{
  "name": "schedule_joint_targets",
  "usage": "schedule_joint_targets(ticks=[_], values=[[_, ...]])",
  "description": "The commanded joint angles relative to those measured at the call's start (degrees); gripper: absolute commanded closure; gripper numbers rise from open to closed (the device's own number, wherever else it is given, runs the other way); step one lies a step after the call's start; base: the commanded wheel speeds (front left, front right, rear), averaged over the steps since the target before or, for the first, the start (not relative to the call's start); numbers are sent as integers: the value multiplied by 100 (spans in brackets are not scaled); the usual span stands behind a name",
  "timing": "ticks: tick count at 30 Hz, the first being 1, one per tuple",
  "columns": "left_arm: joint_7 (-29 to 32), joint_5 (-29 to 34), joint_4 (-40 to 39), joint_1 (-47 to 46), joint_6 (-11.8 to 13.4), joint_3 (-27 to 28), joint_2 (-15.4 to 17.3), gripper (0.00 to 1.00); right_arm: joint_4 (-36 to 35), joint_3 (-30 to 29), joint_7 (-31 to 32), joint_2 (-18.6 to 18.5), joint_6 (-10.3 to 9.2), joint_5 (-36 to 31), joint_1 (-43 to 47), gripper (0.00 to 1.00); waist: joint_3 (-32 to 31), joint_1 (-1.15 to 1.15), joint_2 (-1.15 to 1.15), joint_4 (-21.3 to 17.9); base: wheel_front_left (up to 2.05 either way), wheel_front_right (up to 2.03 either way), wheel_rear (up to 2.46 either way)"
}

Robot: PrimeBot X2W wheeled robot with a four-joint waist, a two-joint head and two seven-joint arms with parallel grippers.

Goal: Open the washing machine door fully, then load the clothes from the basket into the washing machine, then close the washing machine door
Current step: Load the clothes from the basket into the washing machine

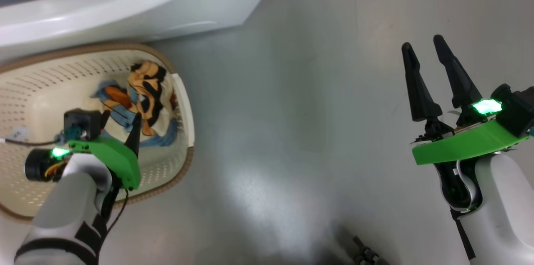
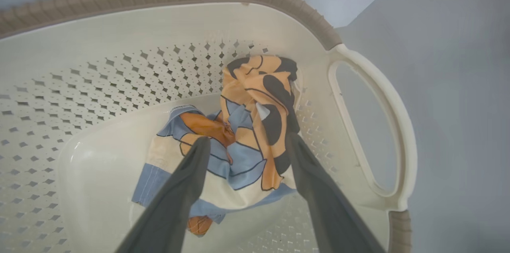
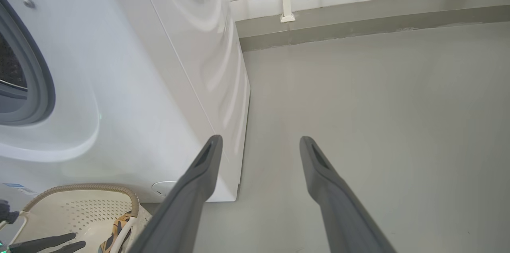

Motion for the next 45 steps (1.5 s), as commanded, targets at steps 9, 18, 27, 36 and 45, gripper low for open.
schedule_joint_targets(ticks=[9,18,27,36,45], values=[[-37,-451,384,-465,-8,-579,331,0,-193,243,-27,11,9,38,5,0,442,0,0,-257,0,0,0],[64,-1065,582,-707,-9,-1308,466,0,-248,428,-27,-32,9,32,3,0,554,0,0,-371,0,0,0],[225,-1760,630,-790,-9,-1843,528,100,-322,515,-27,-137,9,10,123,0,481,0,0,-409,0,0,0],[243,-2329,631,-723,-9,-2246,550,100,-287,534,-27,-195,9,-1,222,0,275,0,0,-419,0,0,0],[57,-2829,568,-693,-9,-2353,562,100,-246,437,-27,-200,9,-5,281,0,-4,0,0,-243,0,0,0]])
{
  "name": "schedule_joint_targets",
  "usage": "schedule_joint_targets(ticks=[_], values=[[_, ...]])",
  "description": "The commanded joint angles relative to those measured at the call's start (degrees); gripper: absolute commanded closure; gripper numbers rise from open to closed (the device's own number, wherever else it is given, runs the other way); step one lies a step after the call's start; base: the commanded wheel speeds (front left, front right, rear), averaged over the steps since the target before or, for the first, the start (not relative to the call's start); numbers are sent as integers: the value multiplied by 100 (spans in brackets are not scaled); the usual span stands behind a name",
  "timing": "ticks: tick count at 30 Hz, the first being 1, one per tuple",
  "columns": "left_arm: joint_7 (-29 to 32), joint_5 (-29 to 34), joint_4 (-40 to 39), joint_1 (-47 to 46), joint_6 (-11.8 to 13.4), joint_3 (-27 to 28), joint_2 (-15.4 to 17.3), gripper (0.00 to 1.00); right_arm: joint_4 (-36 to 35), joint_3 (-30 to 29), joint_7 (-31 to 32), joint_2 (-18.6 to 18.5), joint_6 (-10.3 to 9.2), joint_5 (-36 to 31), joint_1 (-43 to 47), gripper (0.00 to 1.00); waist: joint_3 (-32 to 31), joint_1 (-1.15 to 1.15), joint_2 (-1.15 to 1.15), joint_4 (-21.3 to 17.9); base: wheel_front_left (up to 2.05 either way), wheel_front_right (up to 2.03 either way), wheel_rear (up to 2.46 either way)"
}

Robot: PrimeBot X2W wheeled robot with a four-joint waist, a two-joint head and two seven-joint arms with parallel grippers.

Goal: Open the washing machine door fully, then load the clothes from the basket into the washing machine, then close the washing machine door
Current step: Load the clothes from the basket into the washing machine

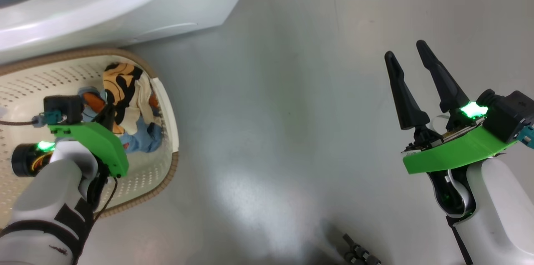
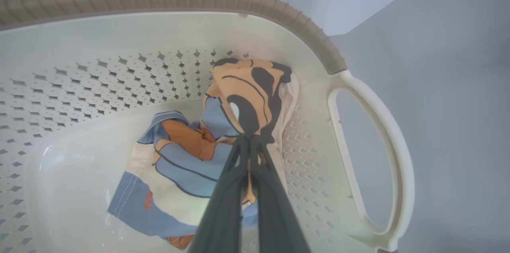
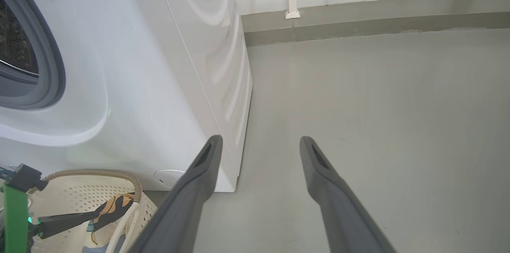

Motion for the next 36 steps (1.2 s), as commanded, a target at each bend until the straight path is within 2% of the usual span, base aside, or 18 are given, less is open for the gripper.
schedule_joint_targets(ticks=[1,5,8,16,27,36], values=[[-60,-50,-62,133,-9,91,178,100,-92,41,-27,-73,8,-5,252,0,-115,0,0,86,0,0,0],[-120,-227,-168,273,-9,135,250,100,-52,21,-27,-75,8,-3,274,0,-339,0,0,187,0,0,0],[-129,-260,-400,358,-9,367,346,100,-9,-10,-27,-83,8,-1,299,0,-518,0,0,277,0,0,0],[-131,320,-1116,1027,-9,1506,451,100,142,-80,-27,-146,8,-8,485,0,-1122,0,0,528,0,0,0],[-132,1636,-2225,2182,-9,3188,119,100,358,-208,-27,-295,8,-25,938,0,-2039,0,0,854,0,0,0],[-132,2349,-3233,3019,-9,4146,-161,100,462,-388,-27,-404,8,-48,1344,0,-2635,0,0,1032,0,0,0]])
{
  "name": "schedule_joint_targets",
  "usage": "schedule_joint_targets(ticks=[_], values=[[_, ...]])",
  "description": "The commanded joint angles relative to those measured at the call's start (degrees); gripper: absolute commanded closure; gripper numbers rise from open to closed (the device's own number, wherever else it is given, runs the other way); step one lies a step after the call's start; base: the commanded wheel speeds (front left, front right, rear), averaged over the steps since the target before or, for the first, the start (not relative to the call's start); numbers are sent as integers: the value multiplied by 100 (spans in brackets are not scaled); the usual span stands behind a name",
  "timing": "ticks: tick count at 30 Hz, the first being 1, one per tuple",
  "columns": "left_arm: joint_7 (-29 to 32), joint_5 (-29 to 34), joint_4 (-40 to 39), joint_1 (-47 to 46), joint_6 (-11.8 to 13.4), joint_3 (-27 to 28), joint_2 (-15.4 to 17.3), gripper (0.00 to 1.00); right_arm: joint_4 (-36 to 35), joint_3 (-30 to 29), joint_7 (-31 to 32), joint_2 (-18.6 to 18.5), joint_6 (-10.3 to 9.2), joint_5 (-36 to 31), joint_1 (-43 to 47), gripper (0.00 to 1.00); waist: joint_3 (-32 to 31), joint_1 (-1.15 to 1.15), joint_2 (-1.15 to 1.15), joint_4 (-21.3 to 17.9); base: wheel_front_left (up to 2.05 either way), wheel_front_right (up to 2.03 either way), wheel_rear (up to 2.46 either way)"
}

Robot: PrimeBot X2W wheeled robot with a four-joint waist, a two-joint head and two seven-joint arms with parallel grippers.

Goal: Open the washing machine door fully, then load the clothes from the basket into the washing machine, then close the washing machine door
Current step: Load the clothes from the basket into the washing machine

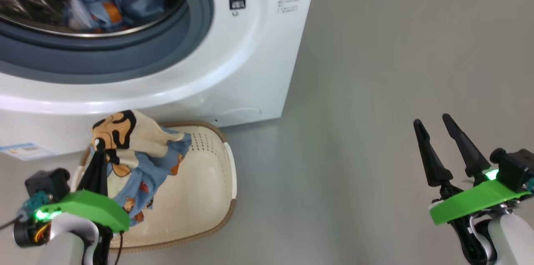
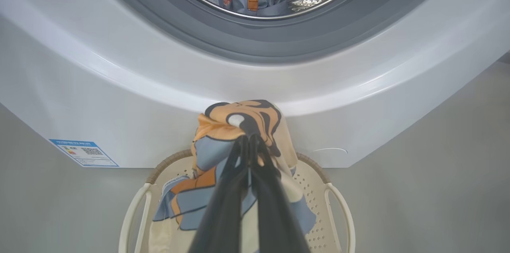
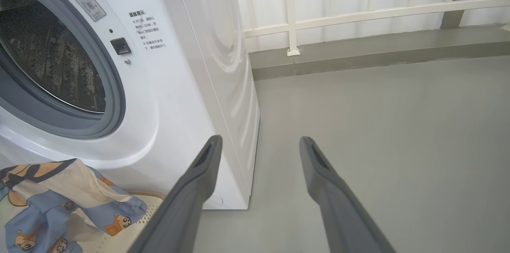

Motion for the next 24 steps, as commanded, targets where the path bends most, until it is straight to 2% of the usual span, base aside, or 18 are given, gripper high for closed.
schedule_joint_targets(ticks=[1,7,24], values=[[-77,171,-327,177,-9,330,124,100,-85,30,-27,-124,9,-49,177,0,-363,0,0,181,0,0,0],[-77,466,-1053,700,-9,742,-36,100,-56,-129,-27,-155,9,-70,427,0,-673,0,0,275,0,0,0],[-77,984,-2979,2121,-9,1448,-451,100,-97,-333,-27,-170,9,-123,906,0,-1181,0,0,402,0,0,0]])
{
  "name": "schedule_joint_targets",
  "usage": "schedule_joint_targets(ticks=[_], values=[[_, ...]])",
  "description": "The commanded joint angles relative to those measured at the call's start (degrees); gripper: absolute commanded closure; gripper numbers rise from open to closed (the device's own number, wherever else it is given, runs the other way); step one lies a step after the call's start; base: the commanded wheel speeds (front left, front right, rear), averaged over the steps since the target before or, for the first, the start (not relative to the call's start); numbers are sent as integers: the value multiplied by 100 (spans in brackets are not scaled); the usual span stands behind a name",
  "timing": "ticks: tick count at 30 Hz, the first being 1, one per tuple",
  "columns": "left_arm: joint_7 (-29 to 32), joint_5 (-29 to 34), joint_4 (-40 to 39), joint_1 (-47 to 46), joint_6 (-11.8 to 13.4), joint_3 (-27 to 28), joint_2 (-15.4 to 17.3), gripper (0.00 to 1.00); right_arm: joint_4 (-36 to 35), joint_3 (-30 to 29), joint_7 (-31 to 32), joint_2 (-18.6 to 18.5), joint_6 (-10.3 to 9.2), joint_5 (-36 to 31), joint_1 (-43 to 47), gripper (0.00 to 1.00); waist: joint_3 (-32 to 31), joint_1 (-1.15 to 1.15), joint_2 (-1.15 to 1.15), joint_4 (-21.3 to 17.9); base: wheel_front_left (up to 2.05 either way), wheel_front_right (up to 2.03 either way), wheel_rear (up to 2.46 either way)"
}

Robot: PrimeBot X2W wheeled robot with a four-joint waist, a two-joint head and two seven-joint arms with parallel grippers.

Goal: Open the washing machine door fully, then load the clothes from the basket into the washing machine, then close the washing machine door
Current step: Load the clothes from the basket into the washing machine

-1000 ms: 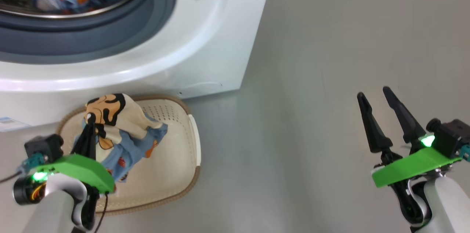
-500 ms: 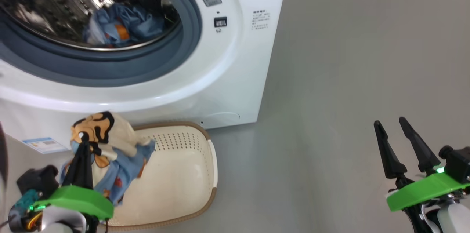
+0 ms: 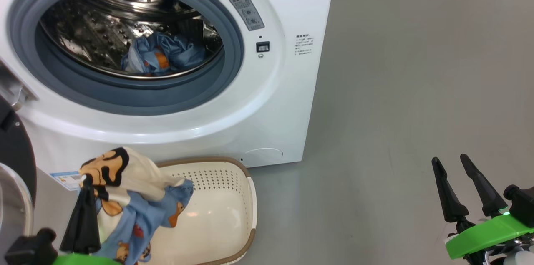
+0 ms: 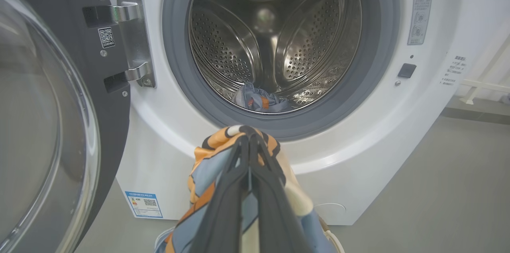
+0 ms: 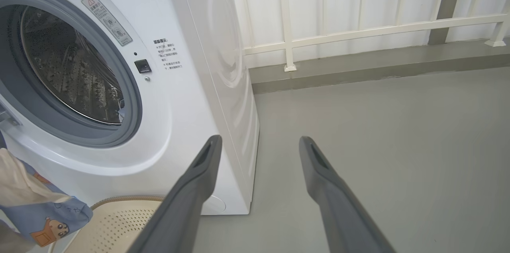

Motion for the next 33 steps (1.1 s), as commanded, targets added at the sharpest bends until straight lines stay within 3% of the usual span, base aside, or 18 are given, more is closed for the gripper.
schedule_joint_targets(ticks=[1,9,18,33], values=[[-59,75,-264,22,-9,236,63,100,-153,80,-27,-128,9,-58,61,0,-46,0,0,20,0,0,0],[-59,153,-970,613,-9,421,-162,100,-171,71,-27,-141,9,-48,95,0,-23,0,0,-7,0,0,0],[-59,152,-1151,609,-9,468,-265,100,-192,71,-27,-146,9,-57,27,0,92,0,0,-71,0,0,0],[-59,130,-861,-561,-9,267,-223,100,-238,112,-27,-35,9,-56,-215,0,523,0,0,-155,0,0,0]])
